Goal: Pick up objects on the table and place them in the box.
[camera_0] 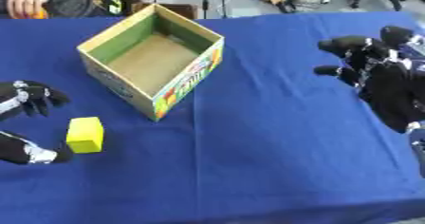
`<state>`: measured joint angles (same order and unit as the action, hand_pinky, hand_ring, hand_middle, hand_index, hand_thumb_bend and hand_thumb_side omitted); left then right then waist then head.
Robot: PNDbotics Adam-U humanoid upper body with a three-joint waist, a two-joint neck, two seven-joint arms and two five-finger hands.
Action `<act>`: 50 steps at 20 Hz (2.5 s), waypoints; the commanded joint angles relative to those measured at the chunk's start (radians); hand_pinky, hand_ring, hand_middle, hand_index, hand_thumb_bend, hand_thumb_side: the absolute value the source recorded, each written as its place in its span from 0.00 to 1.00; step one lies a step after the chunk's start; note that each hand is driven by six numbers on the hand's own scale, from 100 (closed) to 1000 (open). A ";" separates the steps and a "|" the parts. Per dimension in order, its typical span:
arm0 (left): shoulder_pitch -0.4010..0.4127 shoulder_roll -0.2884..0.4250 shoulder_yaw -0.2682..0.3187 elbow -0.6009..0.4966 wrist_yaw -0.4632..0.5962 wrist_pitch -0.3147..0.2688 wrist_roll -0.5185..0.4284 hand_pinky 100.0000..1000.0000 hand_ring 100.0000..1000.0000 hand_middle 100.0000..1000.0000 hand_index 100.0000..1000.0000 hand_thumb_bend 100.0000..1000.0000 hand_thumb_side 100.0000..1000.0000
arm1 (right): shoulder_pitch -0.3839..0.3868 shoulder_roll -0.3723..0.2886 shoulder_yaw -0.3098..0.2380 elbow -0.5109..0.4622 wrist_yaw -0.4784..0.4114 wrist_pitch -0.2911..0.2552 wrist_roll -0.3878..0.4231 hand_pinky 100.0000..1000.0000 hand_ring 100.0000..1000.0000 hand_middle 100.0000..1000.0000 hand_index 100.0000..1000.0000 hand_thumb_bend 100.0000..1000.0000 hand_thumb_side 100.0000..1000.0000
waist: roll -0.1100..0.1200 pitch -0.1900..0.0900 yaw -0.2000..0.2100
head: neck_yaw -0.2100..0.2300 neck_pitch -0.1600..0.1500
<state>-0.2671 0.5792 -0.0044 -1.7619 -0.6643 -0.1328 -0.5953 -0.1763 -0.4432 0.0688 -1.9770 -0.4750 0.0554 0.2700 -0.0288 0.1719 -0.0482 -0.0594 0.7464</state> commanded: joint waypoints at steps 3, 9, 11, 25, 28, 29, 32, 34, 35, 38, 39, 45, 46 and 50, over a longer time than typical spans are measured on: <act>-0.028 -0.014 -0.019 0.018 -0.082 -0.011 0.034 0.53 0.55 0.62 0.79 0.67 0.40 | -0.007 -0.020 -0.002 -0.023 0.006 -0.002 0.002 0.80 1.00 0.76 0.77 0.00 1.00 | 0.000 -0.013 -0.003 | 0.002 0.006; -0.045 -0.047 -0.044 0.058 -0.175 -0.024 0.069 0.53 0.55 0.62 0.79 0.66 0.40 | -0.007 -0.019 -0.001 -0.023 0.005 -0.001 0.003 0.80 1.00 0.76 0.77 0.00 1.00 | 0.000 -0.014 -0.007 | 0.003 0.006; -0.049 -0.054 -0.052 0.071 -0.206 -0.032 0.074 0.53 0.55 0.61 0.79 0.66 0.40 | -0.007 -0.018 -0.001 -0.023 0.005 -0.001 0.004 0.80 1.00 0.76 0.77 0.00 1.00 | 0.000 -0.014 -0.009 | 0.004 0.006; -0.064 -0.087 -0.077 0.151 -0.423 -0.090 0.054 0.48 0.52 0.56 0.77 0.59 0.29 | -0.006 -0.016 0.000 -0.023 0.006 -0.001 0.005 0.80 1.00 0.76 0.77 0.00 1.00 | 0.000 -0.013 -0.015 | 0.004 0.007; -0.065 -0.092 -0.078 0.165 -0.458 -0.096 0.067 0.46 0.50 0.54 0.75 0.54 0.23 | -0.005 -0.016 0.000 -0.023 0.006 -0.001 0.005 0.80 1.00 0.76 0.77 0.00 1.00 | -0.001 -0.013 -0.015 | 0.003 0.008; -0.065 -0.093 -0.078 0.168 -0.464 -0.097 0.071 0.45 0.49 0.53 0.75 0.52 0.21 | -0.005 -0.016 0.000 -0.023 0.006 -0.001 0.005 0.80 1.00 0.76 0.77 0.00 1.00 | -0.001 -0.012 -0.016 | 0.003 0.008; -0.067 -0.094 -0.076 0.177 -0.474 -0.098 0.079 0.42 0.46 0.50 0.73 0.48 0.17 | -0.004 -0.016 0.000 -0.023 0.006 -0.002 0.005 0.80 1.00 0.76 0.77 0.00 1.00 | -0.002 -0.013 -0.015 | 0.002 0.008; -0.067 -0.094 -0.074 0.179 -0.476 -0.094 0.087 0.37 0.42 0.46 0.70 0.43 0.12 | -0.004 -0.015 0.001 -0.023 0.007 -0.001 0.005 0.80 1.00 0.76 0.77 0.00 1.00 | -0.002 -0.013 -0.015 | 0.002 0.008; -0.067 -0.094 -0.073 0.179 -0.476 -0.092 0.091 0.34 0.40 0.44 0.68 0.41 0.10 | -0.004 -0.015 0.001 -0.023 0.007 -0.001 0.005 0.80 1.00 0.76 0.77 0.00 1.00 | -0.002 -0.013 -0.015 | 0.001 0.009; -0.065 -0.093 -0.068 0.176 -0.470 -0.083 0.105 0.28 0.34 0.37 0.62 0.36 0.07 | -0.003 -0.015 0.001 -0.023 0.008 -0.002 0.006 0.80 1.00 0.76 0.77 0.00 1.00 | -0.004 -0.014 -0.013 | 0.000 0.009; -0.064 -0.093 -0.066 0.174 -0.465 -0.081 0.107 0.26 0.32 0.35 0.60 0.35 0.07 | -0.003 -0.016 0.001 -0.023 0.007 -0.003 0.006 0.80 1.00 0.76 0.77 0.00 1.00 | -0.004 -0.014 -0.013 | -0.001 0.010; -0.052 -0.074 -0.053 0.133 -0.410 -0.088 0.080 0.23 0.28 0.31 0.55 0.31 0.09 | -0.001 -0.016 0.001 -0.023 0.008 -0.003 0.007 0.80 1.00 0.76 0.77 0.00 1.00 | -0.005 -0.015 -0.010 | -0.004 0.011; -0.050 -0.068 -0.050 0.124 -0.398 -0.089 0.074 0.23 0.28 0.31 0.55 0.30 0.09 | -0.001 -0.016 0.001 -0.023 0.008 -0.004 0.006 0.80 1.00 0.76 0.77 0.00 1.00 | -0.005 -0.015 -0.009 | -0.005 0.011; -0.042 -0.053 -0.039 0.093 -0.364 -0.089 0.043 0.27 0.32 0.35 0.59 0.37 0.17 | 0.000 -0.018 0.001 -0.023 0.008 -0.005 0.006 0.80 1.00 0.76 0.77 0.00 1.00 | -0.006 -0.016 -0.005 | -0.008 0.010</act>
<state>-0.3011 0.4896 -0.0615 -1.6425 -1.0397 -0.2216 -0.5422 -0.1699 -0.4428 0.0746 -1.9770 -0.4708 0.0537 0.2731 -0.0375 0.1671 -0.0540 -0.0639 0.7513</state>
